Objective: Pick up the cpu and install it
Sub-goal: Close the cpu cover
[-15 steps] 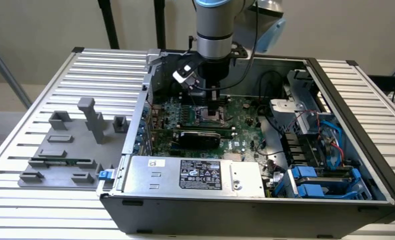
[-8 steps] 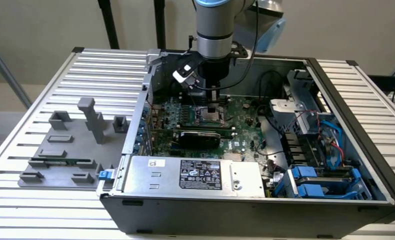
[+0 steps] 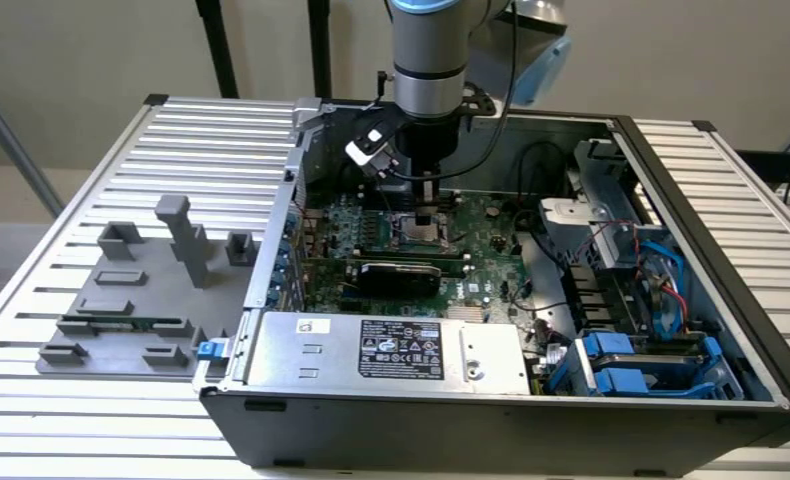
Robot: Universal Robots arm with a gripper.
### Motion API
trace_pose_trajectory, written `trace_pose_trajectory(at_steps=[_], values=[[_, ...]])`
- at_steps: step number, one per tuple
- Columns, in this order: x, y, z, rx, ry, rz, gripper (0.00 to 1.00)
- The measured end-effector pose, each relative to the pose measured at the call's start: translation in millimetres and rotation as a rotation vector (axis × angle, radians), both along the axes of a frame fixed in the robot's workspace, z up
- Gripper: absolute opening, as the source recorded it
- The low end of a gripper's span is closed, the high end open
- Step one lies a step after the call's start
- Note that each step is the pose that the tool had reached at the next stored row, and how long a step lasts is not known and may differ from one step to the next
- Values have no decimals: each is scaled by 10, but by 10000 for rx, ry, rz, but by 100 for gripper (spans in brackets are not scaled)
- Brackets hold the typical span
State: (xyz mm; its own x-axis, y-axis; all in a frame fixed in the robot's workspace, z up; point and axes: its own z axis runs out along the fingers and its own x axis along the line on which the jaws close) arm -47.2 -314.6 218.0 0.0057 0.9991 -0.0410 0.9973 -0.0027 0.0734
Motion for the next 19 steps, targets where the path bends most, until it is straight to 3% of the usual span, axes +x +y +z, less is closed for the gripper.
trace_pose_trajectory(at_steps=[9,11,15,19], values=[[2,0,0,1,-1,2,11],[56,-9,26,37,9,0,11],[216,-34,163,104,37,1,11],[375,-68,348,128,75,1,11]])
